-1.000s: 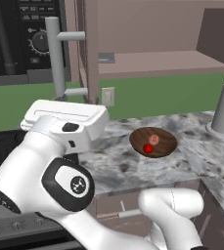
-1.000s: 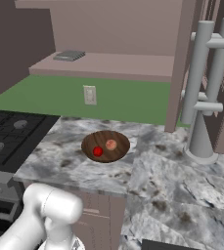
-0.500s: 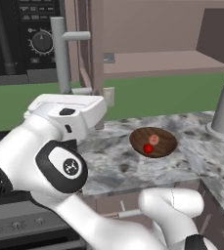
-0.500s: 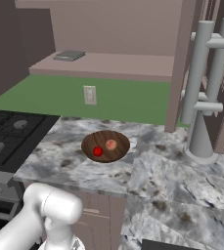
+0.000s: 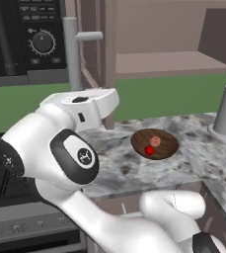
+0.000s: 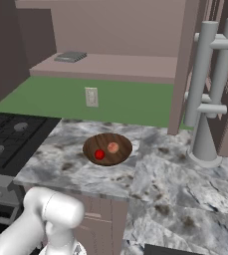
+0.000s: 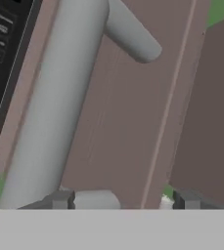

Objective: Open the cabinet. Pick the peach and apple from the cabinet and place them into the bowl. Then close the cabinet.

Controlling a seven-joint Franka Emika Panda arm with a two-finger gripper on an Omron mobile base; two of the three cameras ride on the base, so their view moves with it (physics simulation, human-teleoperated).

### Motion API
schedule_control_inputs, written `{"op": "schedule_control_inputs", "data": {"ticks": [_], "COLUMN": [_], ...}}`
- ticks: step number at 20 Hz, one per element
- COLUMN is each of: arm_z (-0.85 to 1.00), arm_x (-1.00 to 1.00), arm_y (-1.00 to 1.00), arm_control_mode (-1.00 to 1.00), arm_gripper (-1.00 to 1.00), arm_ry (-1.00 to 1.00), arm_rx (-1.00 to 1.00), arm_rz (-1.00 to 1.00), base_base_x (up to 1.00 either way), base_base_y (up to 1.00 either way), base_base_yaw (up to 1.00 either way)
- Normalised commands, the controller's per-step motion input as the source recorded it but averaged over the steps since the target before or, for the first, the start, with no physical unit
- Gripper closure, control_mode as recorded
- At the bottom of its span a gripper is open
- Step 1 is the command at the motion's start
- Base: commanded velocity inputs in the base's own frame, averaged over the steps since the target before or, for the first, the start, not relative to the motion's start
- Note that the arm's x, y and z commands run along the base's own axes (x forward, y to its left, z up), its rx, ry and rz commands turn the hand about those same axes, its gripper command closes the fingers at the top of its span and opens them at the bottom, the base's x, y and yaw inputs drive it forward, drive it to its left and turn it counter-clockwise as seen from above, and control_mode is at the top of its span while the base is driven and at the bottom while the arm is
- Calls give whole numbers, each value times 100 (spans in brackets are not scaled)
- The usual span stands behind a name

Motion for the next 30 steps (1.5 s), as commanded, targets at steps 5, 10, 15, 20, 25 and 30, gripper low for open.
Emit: {"op": "schedule_control_inputs", "data": {"ticks": [5, 10, 15, 20, 25, 30], "arm_z": [-26, -48, -53, -50, -47, -37], "arm_x": [73, 89, 100, 100, 100, 100], "arm_y": [-78, -99, -100, -92, -79, -57], "arm_control_mode": [-100, -100, -100, -100, -100, -100], "arm_gripper": [-100, -100, -100, -100, -100, -100], "arm_ry": [1, 0, 0, 0, 0, 4], "arm_rx": [2, 11, 13, 12, 9, 11], "arm_rz": [0, 5, 10, 13, 16, 13], "base_base_x": [0, 0, 0, 0, 0, 0], "base_base_y": [0, 0, 0, 0, 0, 0], "base_base_yaw": [0, 0, 0, 0, 0, 0]}}
